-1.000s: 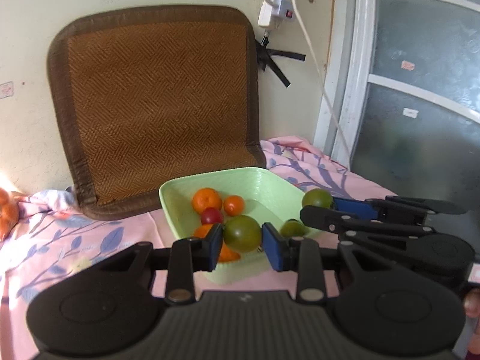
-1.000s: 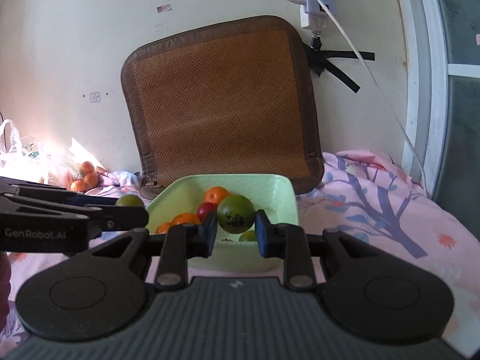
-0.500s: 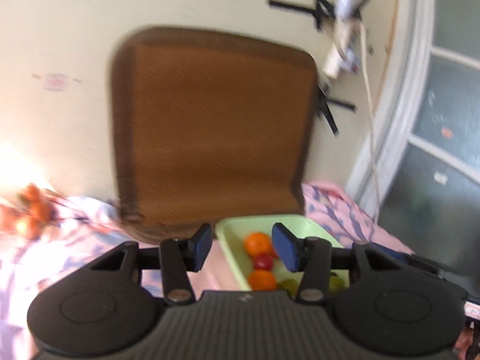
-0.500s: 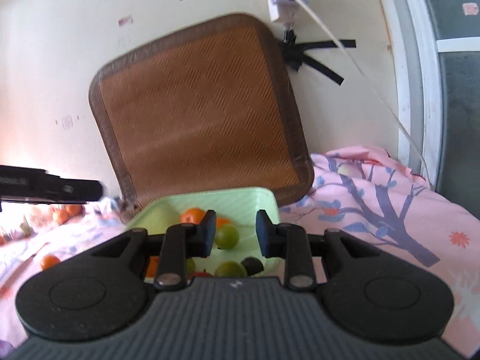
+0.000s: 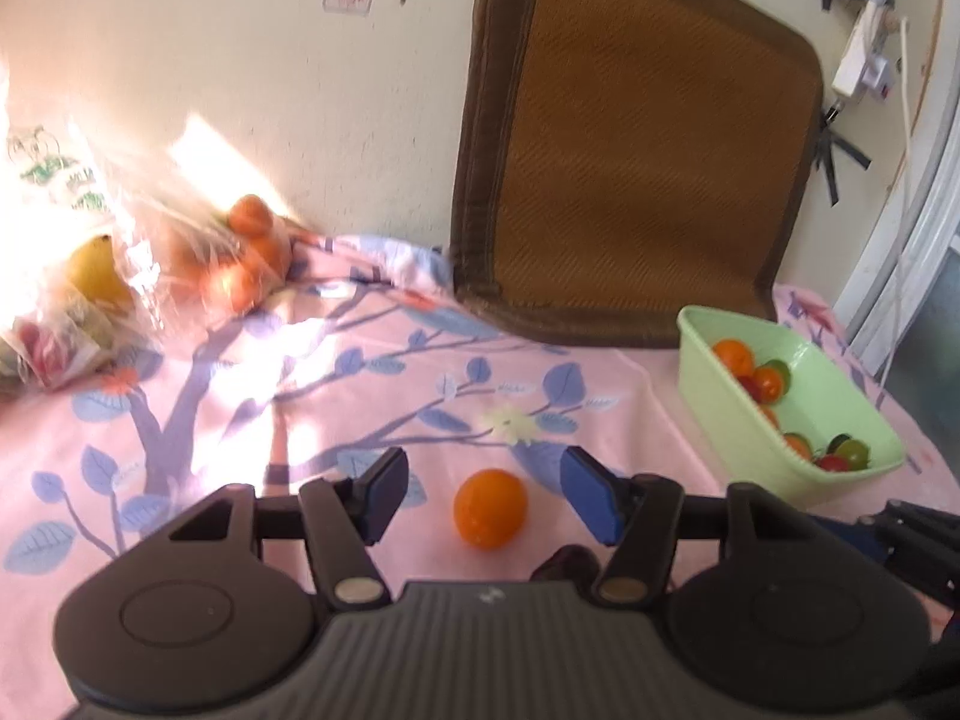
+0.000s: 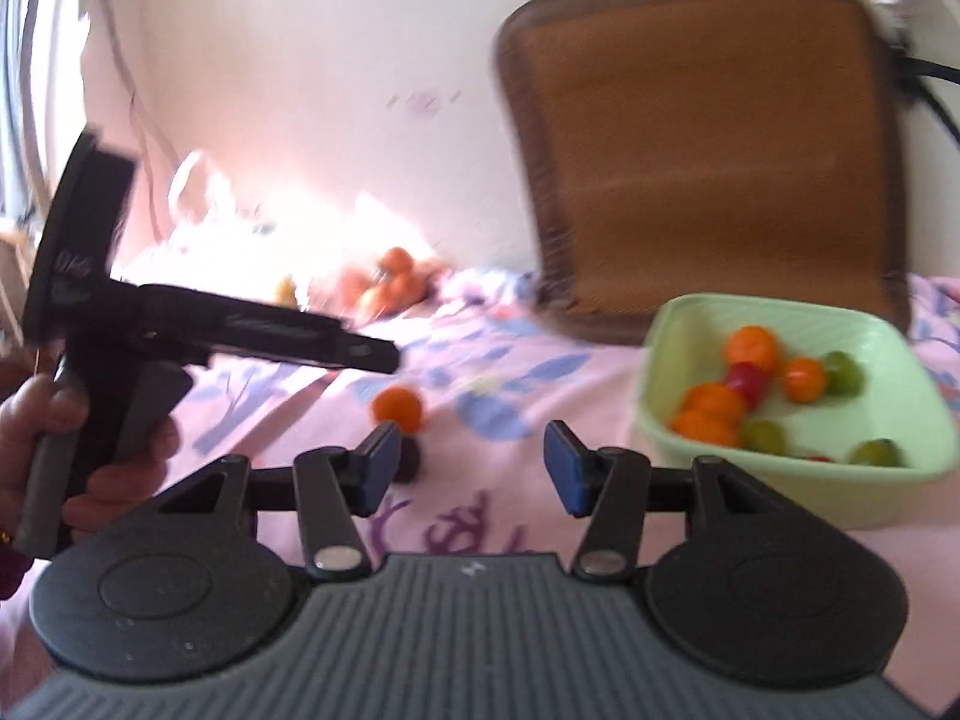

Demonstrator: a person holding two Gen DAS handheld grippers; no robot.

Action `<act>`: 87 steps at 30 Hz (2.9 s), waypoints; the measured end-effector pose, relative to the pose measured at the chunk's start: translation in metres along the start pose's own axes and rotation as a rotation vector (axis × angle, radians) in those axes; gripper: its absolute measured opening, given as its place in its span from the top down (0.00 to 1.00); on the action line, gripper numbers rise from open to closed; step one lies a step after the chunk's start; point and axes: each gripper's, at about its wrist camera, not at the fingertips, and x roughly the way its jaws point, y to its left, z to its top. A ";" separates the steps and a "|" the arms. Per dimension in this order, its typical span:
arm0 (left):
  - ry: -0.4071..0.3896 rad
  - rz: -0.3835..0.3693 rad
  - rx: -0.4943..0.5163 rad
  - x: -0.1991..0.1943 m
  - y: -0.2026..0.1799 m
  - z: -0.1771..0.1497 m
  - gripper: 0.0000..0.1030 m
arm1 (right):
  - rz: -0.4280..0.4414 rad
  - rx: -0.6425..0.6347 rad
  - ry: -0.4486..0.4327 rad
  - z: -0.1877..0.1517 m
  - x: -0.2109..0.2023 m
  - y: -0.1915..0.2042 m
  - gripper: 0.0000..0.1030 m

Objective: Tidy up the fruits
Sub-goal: 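Grasp a mandarin with the left tool while the right tool grasps a dark tomato, then hold the mandarin and dark tomato above the sheet, facing the green basket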

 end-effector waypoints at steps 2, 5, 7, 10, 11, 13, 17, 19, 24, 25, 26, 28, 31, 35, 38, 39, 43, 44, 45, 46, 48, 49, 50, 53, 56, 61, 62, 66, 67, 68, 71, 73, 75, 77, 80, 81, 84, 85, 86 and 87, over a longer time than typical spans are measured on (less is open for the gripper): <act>0.009 -0.010 -0.011 0.006 0.003 -0.003 0.47 | 0.001 -0.037 0.049 0.001 0.020 0.014 0.46; 0.023 -0.022 -0.024 0.010 0.007 -0.009 0.55 | 0.014 -0.077 0.104 0.000 0.044 0.025 0.47; 0.035 -0.020 -0.017 0.014 0.007 -0.013 0.64 | 0.008 -0.111 0.127 0.000 0.055 0.032 0.47; 0.019 -0.011 0.007 0.011 0.004 -0.016 0.70 | -0.007 -0.131 0.152 -0.001 0.071 0.038 0.58; 0.020 -0.011 -0.002 0.010 0.004 -0.016 0.70 | -0.010 -0.131 0.155 -0.003 0.075 0.038 0.67; 0.017 -0.025 -0.018 0.004 0.003 -0.017 0.70 | -0.018 -0.120 0.156 -0.003 0.073 0.036 0.70; -0.017 -0.059 -0.007 -0.022 -0.011 -0.027 0.71 | -0.039 -0.119 0.123 -0.012 0.044 0.031 0.70; -0.023 -0.096 0.000 -0.033 -0.022 -0.034 0.71 | -0.068 -0.109 0.099 -0.020 0.021 0.022 0.70; -0.009 -0.198 0.080 -0.049 -0.070 -0.063 0.70 | -0.197 0.008 0.041 -0.046 -0.038 -0.017 0.70; -0.002 -0.219 0.102 -0.050 -0.081 -0.069 0.70 | -0.233 0.038 0.031 -0.051 -0.049 -0.025 0.70; 0.005 -0.243 0.126 -0.051 -0.093 -0.077 0.70 | -0.263 0.070 0.022 -0.056 -0.058 -0.033 0.70; 0.013 -0.279 0.166 -0.051 -0.113 -0.087 0.70 | -0.306 0.137 0.011 -0.066 -0.075 -0.049 0.70; 0.005 -0.297 0.232 -0.049 -0.136 -0.100 0.70 | -0.352 0.165 0.004 -0.077 -0.090 -0.061 0.70; 0.017 -0.275 0.253 -0.043 -0.143 -0.111 0.70 | -0.359 0.160 0.020 -0.086 -0.089 -0.062 0.69; 0.011 -0.261 0.250 -0.042 -0.140 -0.111 0.68 | -0.373 0.115 0.010 -0.089 -0.089 -0.057 0.67; 0.004 -0.251 0.250 -0.042 -0.139 -0.112 0.67 | -0.376 0.104 0.009 -0.089 -0.088 -0.056 0.67; 0.006 -0.242 0.259 -0.041 -0.142 -0.113 0.67 | -0.369 0.109 0.005 -0.090 -0.090 -0.059 0.66; 0.007 -0.241 0.261 -0.041 -0.143 -0.113 0.67 | -0.365 0.116 0.003 -0.090 -0.091 -0.060 0.66; 0.008 -0.240 0.262 -0.041 -0.143 -0.114 0.67 | -0.364 0.120 0.003 -0.090 -0.091 -0.061 0.66; 0.008 -0.240 0.262 -0.041 -0.143 -0.114 0.67 | -0.365 0.119 0.003 -0.090 -0.091 -0.060 0.66; 0.008 -0.242 0.257 -0.041 -0.142 -0.114 0.67 | -0.370 0.112 0.004 -0.090 -0.090 -0.058 0.66; 0.009 -0.242 0.255 -0.040 -0.142 -0.113 0.66 | -0.371 0.111 0.005 -0.089 -0.090 -0.058 0.66; 0.009 -0.243 0.253 -0.040 -0.142 -0.113 0.66 | -0.371 0.111 0.005 -0.089 -0.090 -0.058 0.65; 0.008 -0.244 0.253 -0.040 -0.142 -0.113 0.66 | -0.371 0.113 0.005 -0.089 -0.090 -0.058 0.65; 0.009 -0.244 0.252 -0.040 -0.142 -0.113 0.66 | -0.371 0.113 0.005 -0.090 -0.090 -0.058 0.65; 0.009 -0.245 0.253 -0.040 -0.142 -0.114 0.66 | -0.370 0.113 0.005 -0.090 -0.090 -0.058 0.65; 0.009 -0.244 0.253 -0.040 -0.142 -0.114 0.66 | -0.370 0.113 0.005 -0.090 -0.090 -0.058 0.65; 0.009 -0.244 0.253 -0.040 -0.142 -0.114 0.66 | -0.369 0.114 0.004 -0.090 -0.090 -0.058 0.65; 0.009 -0.244 0.253 -0.040 -0.142 -0.114 0.66 | -0.370 0.114 0.004 -0.090 -0.090 -0.058 0.65; 0.009 -0.244 0.253 -0.040 -0.142 -0.114 0.66 | -0.369 0.115 0.004 -0.090 -0.090 -0.058 0.65; 0.009 -0.244 0.253 -0.040 -0.142 -0.114 0.66 | -0.366 0.118 0.003 -0.090 -0.090 -0.058 0.64; 0.009 -0.244 0.253 -0.040 -0.142 -0.114 0.66 | -0.366 0.118 0.003 -0.090 -0.090 -0.058 0.64; 0.009 -0.244 0.253 -0.040 -0.142 -0.113 0.66 | -0.366 0.119 0.002 -0.090 -0.090 -0.058 0.64; 0.009 -0.244 0.253 -0.040 -0.142 -0.113 0.66 | -0.365 0.120 0.002 -0.090 -0.090 -0.058 0.64; 0.009 -0.244 0.253 -0.040 -0.142 -0.114 0.66 | -0.365 0.120 0.002 -0.090 -0.090 -0.058 0.64; 0.008 -0.244 0.253 -0.040 -0.142 -0.114 0.66 | -0.365 0.120 0.002 -0.090 -0.090 -0.058 0.64; 0.009 -0.244 0.253 -0.040 -0.142 -0.114 0.66 | -0.365 0.120 0.002 -0.090 -0.090 -0.058 0.64; 0.008 -0.244 0.253 -0.040 -0.142 -0.114 0.66 | -0.365 0.120 0.002 -0.090 -0.090 -0.058 0.64; 0.008 -0.244 0.253 -0.040 -0.142 -0.114 0.66 | -0.365 0.120 0.002 -0.090 -0.090 -0.058 0.64; 0.009 -0.245 0.253 -0.040 -0.142 -0.114 0.66 | -0.364 0.120 0.002 -0.090 -0.090 -0.058 0.64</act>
